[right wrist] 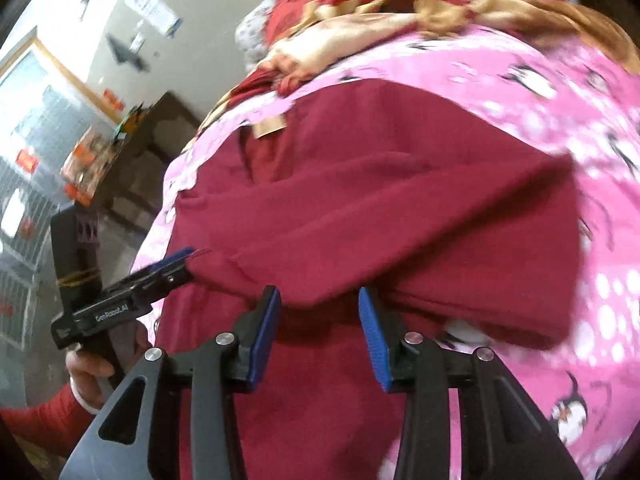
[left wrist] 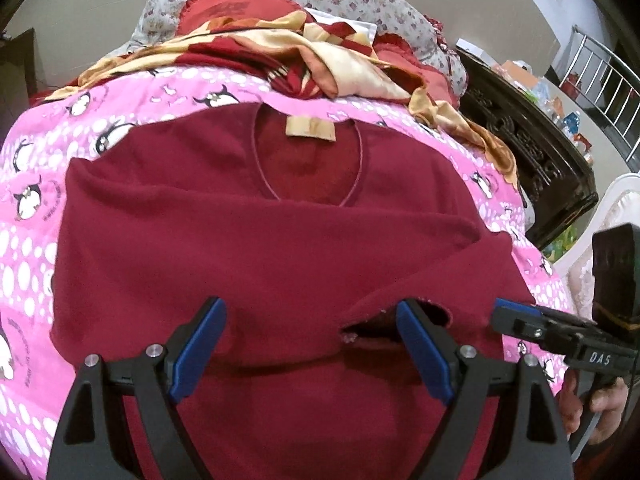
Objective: Fold small clothes
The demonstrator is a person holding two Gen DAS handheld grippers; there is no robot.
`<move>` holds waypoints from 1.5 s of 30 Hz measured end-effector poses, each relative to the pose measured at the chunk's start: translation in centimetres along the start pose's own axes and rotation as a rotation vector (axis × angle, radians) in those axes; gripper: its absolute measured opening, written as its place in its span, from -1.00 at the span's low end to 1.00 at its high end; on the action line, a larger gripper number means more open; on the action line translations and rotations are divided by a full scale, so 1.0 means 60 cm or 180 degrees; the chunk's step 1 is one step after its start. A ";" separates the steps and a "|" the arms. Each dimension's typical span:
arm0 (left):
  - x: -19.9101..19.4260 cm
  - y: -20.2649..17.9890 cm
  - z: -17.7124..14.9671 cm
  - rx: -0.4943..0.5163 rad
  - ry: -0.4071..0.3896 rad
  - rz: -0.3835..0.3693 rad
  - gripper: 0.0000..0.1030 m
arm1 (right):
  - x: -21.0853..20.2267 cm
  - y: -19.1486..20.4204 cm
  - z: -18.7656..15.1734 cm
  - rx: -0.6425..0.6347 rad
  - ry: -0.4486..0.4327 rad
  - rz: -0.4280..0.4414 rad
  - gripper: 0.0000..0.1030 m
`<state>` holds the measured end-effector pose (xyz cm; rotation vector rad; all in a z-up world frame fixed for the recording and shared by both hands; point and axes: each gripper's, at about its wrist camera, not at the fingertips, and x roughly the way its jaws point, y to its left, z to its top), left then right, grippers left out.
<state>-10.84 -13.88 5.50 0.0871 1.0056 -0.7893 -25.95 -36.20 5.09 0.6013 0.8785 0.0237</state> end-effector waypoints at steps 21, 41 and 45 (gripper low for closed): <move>0.027 0.003 0.032 0.0091 -0.0059 -0.0053 0.75 | 0.115 -0.015 0.133 0.0360 -0.0224 -0.0079 -0.08; 0.060 -0.042 0.090 0.0149 0.0014 -0.0092 -0.88 | -0.128 -0.140 -0.006 0.0914 -0.0831 -0.0391 -0.07; -0.011 -0.048 0.122 0.0165 -0.0183 -0.0207 -0.88 | -0.137 -0.161 -0.019 0.1089 -0.0854 -0.0395 -0.07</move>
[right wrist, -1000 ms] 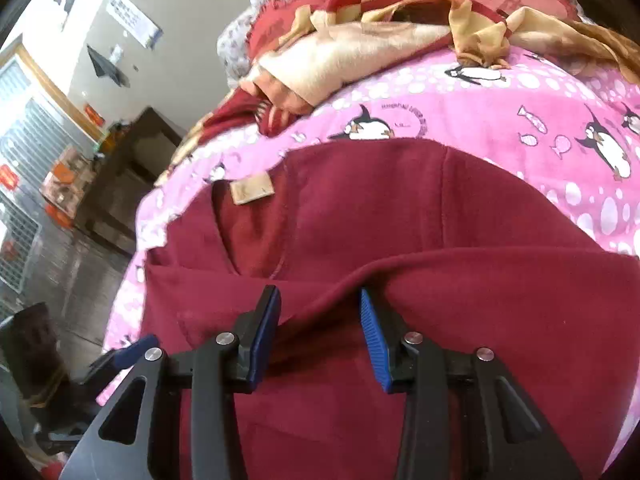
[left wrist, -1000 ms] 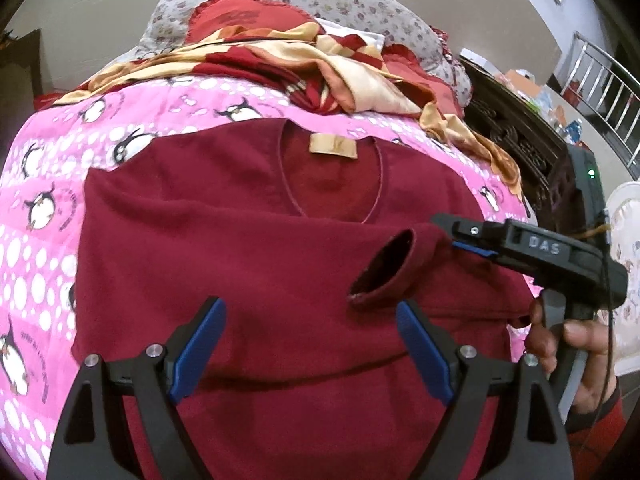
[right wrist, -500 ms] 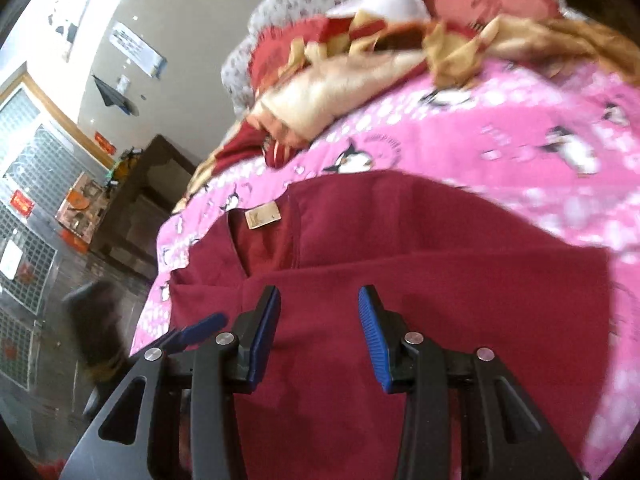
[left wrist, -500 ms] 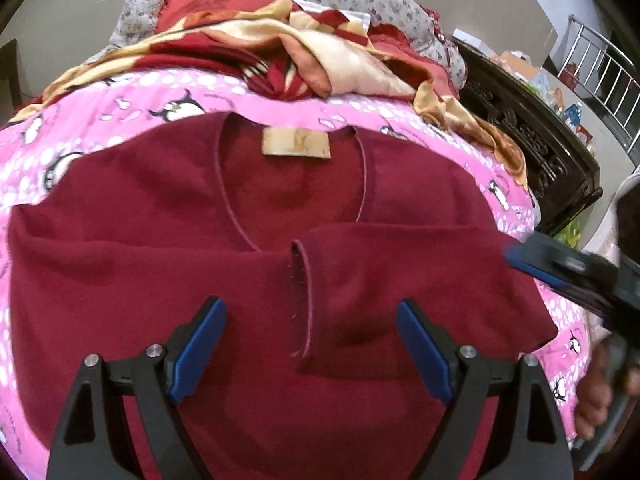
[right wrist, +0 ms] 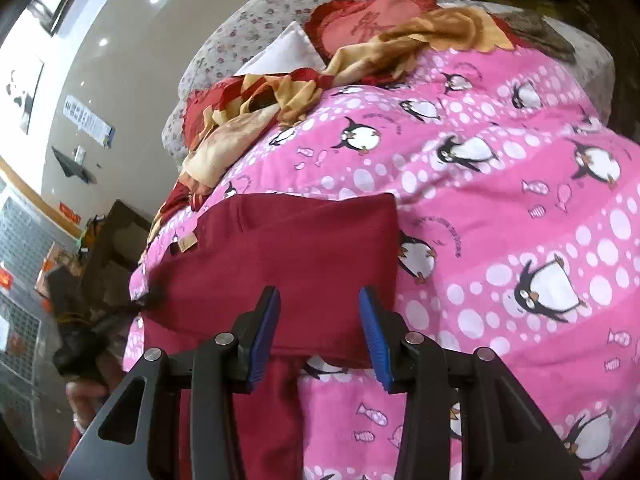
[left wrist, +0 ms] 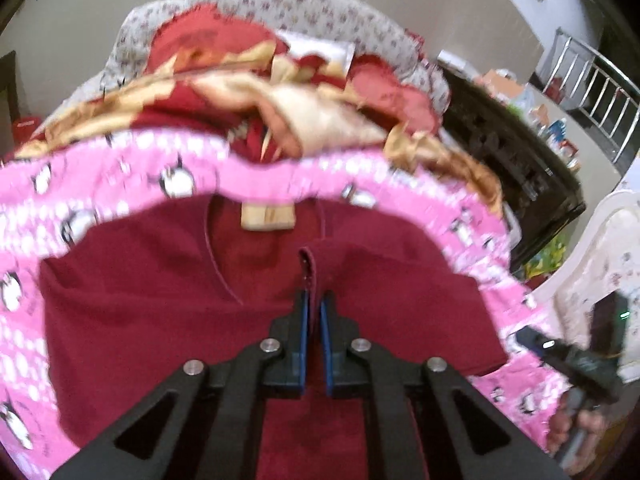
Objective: Fold small clothes
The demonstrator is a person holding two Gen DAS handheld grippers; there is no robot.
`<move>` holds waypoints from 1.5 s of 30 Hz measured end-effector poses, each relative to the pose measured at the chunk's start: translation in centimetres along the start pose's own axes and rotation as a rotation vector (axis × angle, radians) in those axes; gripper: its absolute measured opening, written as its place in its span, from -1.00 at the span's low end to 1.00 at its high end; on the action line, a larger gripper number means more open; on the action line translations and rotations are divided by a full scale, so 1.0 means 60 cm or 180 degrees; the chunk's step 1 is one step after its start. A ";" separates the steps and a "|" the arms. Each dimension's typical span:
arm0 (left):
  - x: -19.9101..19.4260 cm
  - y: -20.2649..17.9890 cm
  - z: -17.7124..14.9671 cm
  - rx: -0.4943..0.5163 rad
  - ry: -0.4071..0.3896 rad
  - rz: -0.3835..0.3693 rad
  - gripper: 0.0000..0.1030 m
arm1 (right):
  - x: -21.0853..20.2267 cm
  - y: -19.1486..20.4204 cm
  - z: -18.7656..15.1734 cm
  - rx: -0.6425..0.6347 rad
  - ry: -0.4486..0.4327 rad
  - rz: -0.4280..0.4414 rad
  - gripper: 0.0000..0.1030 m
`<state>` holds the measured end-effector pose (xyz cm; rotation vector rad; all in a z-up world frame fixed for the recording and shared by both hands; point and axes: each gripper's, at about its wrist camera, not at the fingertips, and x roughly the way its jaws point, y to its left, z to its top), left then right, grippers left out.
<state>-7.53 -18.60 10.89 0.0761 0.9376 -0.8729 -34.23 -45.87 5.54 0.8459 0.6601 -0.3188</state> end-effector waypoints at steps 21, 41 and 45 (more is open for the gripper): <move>-0.056 0.209 -0.103 -0.0676 0.0154 0.0705 -0.89 | 0.072 0.063 -0.001 -0.0289 0.0312 -0.0024 0.04; -0.026 0.217 -0.127 -0.0597 0.0330 0.0852 -0.67 | 0.180 0.091 0.047 -0.0742 0.0250 -0.0659 -0.52; -0.039 0.216 -0.123 -0.0596 0.0267 0.0888 -0.45 | 0.140 0.094 0.049 -0.0622 0.0140 -0.0703 -0.44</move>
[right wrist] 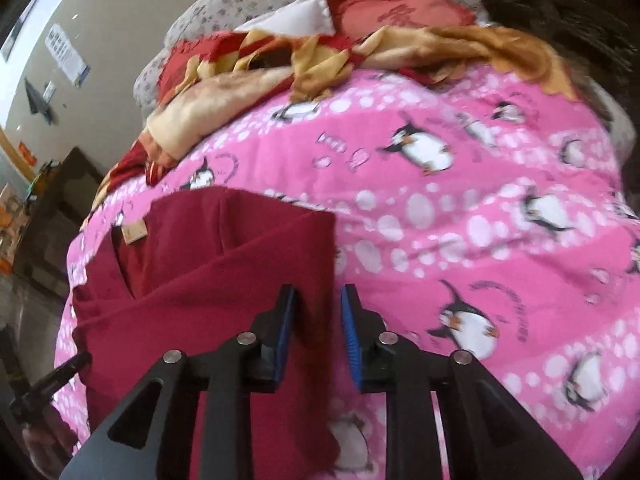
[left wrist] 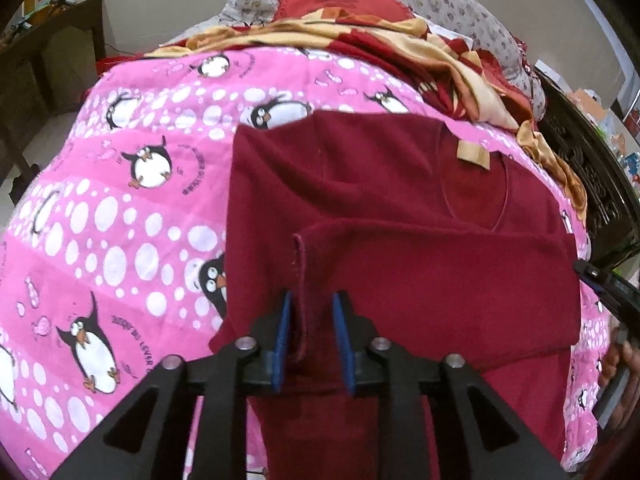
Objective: Fold small clothes
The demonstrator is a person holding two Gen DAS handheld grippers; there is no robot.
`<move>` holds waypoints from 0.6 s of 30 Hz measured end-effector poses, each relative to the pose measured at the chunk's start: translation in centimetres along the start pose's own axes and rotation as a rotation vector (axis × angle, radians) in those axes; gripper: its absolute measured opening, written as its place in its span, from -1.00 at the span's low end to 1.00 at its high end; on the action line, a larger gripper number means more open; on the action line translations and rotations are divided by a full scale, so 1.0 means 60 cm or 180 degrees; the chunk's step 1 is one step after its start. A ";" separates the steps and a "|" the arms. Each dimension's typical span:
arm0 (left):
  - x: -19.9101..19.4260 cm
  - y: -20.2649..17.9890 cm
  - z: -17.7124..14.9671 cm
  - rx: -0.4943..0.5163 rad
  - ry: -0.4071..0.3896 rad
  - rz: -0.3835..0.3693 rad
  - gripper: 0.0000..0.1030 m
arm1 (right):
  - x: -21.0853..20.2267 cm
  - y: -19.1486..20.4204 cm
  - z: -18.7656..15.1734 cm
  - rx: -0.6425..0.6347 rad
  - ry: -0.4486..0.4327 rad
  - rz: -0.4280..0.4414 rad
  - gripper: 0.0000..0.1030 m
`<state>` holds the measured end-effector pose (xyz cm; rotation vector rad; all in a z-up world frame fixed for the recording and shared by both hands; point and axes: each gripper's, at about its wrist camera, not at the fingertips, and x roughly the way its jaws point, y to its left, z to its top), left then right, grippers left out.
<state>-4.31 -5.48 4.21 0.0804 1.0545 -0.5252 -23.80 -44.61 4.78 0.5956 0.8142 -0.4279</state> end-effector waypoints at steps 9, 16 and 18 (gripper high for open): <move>-0.008 -0.024 0.010 0.0147 -0.0242 0.0210 0.11 | -0.050 0.067 -0.052 -0.0469 0.0100 0.0351 -0.44; 0.024 -0.031 0.005 0.0254 -0.0184 0.0342 0.11 | -0.002 0.068 -0.111 -0.0732 0.0366 0.0051 -0.45; 0.029 -0.030 0.005 0.0262 -0.0182 0.0346 0.12 | -0.007 0.063 -0.112 -0.0701 0.0360 0.0085 -0.45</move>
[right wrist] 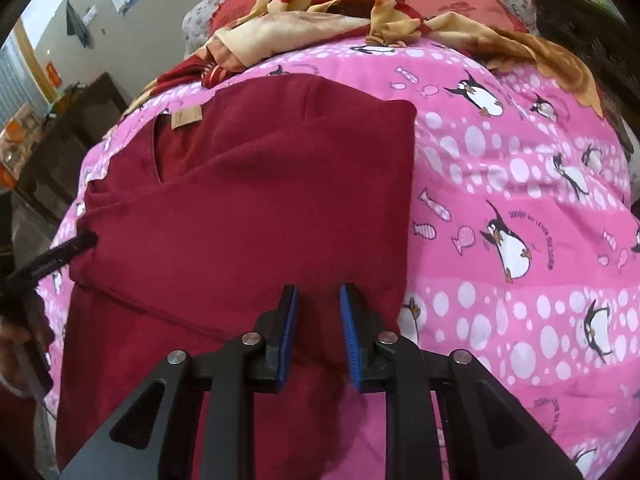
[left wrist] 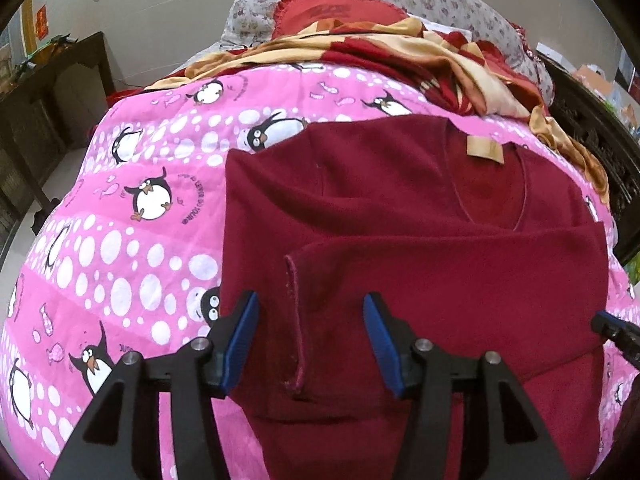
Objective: Fold small clothes
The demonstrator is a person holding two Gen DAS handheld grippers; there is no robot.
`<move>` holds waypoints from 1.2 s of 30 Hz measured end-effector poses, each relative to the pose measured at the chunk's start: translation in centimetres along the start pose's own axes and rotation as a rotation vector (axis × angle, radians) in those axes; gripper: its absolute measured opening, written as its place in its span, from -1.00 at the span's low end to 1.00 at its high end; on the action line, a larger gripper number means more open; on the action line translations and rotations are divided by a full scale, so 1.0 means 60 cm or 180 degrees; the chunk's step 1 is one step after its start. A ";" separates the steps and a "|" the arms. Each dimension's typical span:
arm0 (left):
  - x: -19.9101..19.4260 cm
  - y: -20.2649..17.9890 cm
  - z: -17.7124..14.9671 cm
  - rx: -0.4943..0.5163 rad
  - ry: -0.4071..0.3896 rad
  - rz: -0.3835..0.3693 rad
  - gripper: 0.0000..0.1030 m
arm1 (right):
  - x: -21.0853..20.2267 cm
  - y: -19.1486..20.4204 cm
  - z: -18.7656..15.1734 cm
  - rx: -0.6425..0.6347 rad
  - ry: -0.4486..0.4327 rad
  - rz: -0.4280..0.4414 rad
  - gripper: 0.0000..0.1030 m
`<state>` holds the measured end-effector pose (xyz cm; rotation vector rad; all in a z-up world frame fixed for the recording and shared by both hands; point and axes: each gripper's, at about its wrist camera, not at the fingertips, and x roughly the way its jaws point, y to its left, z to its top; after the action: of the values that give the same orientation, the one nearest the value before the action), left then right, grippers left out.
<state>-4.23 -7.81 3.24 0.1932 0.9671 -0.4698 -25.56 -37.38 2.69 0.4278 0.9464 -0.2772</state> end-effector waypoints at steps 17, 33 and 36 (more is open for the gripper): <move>0.021 -0.007 0.013 0.0096 0.0007 0.0056 0.22 | 0.048 0.016 0.112 0.0061 -0.0299 -0.0279 -0.38; 0.028 -0.010 0.008 0.0127 -0.0021 0.0120 0.27 | -0.039 -0.001 0.046 0.0138 -0.0259 -0.0137 -0.36; 0.026 -0.012 0.007 0.0119 -0.0027 0.0135 0.27 | -0.032 0.001 0.016 0.0061 -0.0115 -0.0169 -0.36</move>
<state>-3.49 -9.07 2.20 0.2446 0.9447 -0.4497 -25.90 -37.72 4.79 0.4142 0.9212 -0.3415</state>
